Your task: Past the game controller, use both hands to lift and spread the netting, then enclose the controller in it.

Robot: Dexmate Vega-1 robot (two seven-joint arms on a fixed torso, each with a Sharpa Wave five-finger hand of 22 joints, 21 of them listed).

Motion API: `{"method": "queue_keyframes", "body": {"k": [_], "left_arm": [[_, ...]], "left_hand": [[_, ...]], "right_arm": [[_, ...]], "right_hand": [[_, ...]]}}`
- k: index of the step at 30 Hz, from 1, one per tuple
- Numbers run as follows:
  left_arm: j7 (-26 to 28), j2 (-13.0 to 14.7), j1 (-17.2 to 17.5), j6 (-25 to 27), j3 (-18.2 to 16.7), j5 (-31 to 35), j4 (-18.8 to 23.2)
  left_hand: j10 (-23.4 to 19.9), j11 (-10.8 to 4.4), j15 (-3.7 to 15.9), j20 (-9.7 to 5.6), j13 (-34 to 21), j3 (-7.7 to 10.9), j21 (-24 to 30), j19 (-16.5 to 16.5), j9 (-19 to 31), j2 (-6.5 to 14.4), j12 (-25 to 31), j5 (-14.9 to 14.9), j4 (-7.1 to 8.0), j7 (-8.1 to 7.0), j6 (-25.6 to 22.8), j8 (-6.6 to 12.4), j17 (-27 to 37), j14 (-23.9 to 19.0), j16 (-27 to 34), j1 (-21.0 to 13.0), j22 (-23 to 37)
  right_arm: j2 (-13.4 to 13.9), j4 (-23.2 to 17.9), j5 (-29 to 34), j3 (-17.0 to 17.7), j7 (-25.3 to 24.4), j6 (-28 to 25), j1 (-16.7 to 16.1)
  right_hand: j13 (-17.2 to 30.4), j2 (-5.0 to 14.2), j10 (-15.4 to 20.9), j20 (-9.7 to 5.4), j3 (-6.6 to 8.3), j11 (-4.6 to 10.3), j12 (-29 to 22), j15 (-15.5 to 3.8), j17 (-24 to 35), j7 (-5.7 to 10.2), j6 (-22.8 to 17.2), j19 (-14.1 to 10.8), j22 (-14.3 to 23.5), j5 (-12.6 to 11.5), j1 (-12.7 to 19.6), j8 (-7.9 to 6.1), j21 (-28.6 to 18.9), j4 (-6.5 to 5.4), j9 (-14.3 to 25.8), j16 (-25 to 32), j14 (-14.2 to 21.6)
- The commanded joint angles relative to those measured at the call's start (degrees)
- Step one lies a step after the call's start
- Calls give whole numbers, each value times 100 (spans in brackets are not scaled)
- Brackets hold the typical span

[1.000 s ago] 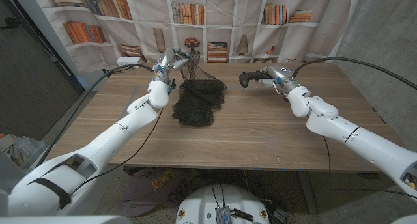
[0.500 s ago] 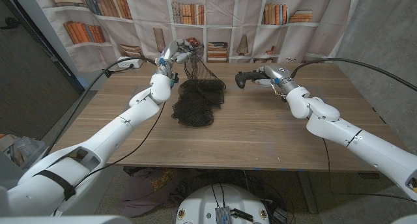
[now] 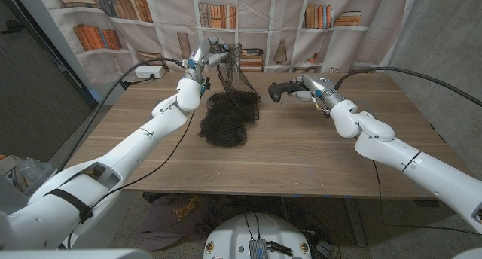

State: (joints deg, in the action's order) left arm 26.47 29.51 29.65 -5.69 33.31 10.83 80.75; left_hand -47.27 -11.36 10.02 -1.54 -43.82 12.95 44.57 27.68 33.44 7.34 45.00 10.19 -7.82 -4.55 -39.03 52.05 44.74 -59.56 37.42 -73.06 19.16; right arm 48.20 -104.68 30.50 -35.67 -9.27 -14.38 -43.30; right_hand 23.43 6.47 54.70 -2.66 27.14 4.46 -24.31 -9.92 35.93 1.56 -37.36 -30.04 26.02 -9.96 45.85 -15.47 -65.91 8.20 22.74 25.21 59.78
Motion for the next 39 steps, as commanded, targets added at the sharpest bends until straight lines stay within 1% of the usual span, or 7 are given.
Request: {"method": "queue_keyframes", "body": {"k": [1, 6, 13, 29, 31, 36, 39], "left_arm": [[-55, -206, -359, -241, 120, 27, -442], [-78, -390, -614, -483, 215, -4, -849], [-32, -568, -774, -753, 318, -21, -1153], [-163, -845, -1056, -1120, 564, 37, -1472], [-151, -865, -1068, -1129, 584, 63, -1465], [-135, -889, -1107, -1128, 604, 120, -1404], [-132, -906, -1145, -1137, 617, 154, -1385]], "left_hand": [[42, 5, 312, 12, -28, -27, 70, -39, 9, 35, -30, 39, 23, -17, 66, 55, 46, -52, -57, -9, -8], [28, 4, 314, 15, -8, -41, 105, -71, 11, 42, -45, 44, 29, 3, 82, 107, 72, -59, -121, -5, -39], [114, 16, 316, 23, -50, -50, 147, -114, 14, 62, -65, 56, 32, 0, 167, 151, 103, -40, -214, -13, -81], [216, 63, 315, 55, -62, -68, 243, -225, 12, 118, -124, 78, 60, -7, 343, 278, 187, -25, -447, -11, -218], [214, 75, 316, 56, -54, -70, 250, -236, 12, 122, -130, 80, 63, -6, 367, 292, 196, -28, -472, -9, -237], [204, 94, 314, 46, -19, -78, 264, -259, 6, 123, -148, 84, 71, -26, 358, 341, 211, -28, -536, 2, -283], [219, 74, 315, 50, -28, -82, 270, -269, 3, 123, -149, 86, 77, -35, 373, 353, 216, -29, -562, 9, -302]], "right_arm": [[-17, -147, -22, 66, 62, 84, -98], [-47, -210, -12, 44, 127, 124, -99], [-118, -248, -1, 19, 178, 144, -100], [-245, -212, 14, -23, 172, 245, -78], [-256, -222, 11, -25, 176, 247, -82], [-270, -230, 10, -44, 199, 278, -88], [-280, -235, 8, -53, 193, 308, -101]], "right_hand": [[17, 483, 249, -942, 1303, 195, 24, -328, 23, 41, -60, 22, -6, -19, -199, 19, -39, -1284, 28, -4, -15], [29, 484, 247, -941, 1306, 189, 28, -328, 33, 36, -69, 30, -22, -19, -192, 24, -52, -1291, 32, -7, -21], [31, 479, 256, -940, 1303, 197, 35, -326, 49, 30, -76, 42, -38, -17, -182, 32, -75, -1294, 41, -4, -18], [30, 481, 253, -938, 1301, 195, 67, -327, 56, 31, -83, 65, -86, -16, -164, 56, -121, -1314, 56, -21, -22], [32, 480, 258, -939, 1301, 169, 68, -327, 47, 28, -82, 67, -92, -16, -161, 61, -129, -1315, 58, -34, -34], [41, 479, 272, -939, 1300, 180, 69, -326, 52, 28, -90, 76, -112, -15, -155, 68, -146, -1322, 63, -35, -27], [43, 479, 269, -942, 1300, 173, 72, -326, 50, 29, -85, 78, -117, -16, -151, 72, -153, -1321, 67, -40, -30]]}}
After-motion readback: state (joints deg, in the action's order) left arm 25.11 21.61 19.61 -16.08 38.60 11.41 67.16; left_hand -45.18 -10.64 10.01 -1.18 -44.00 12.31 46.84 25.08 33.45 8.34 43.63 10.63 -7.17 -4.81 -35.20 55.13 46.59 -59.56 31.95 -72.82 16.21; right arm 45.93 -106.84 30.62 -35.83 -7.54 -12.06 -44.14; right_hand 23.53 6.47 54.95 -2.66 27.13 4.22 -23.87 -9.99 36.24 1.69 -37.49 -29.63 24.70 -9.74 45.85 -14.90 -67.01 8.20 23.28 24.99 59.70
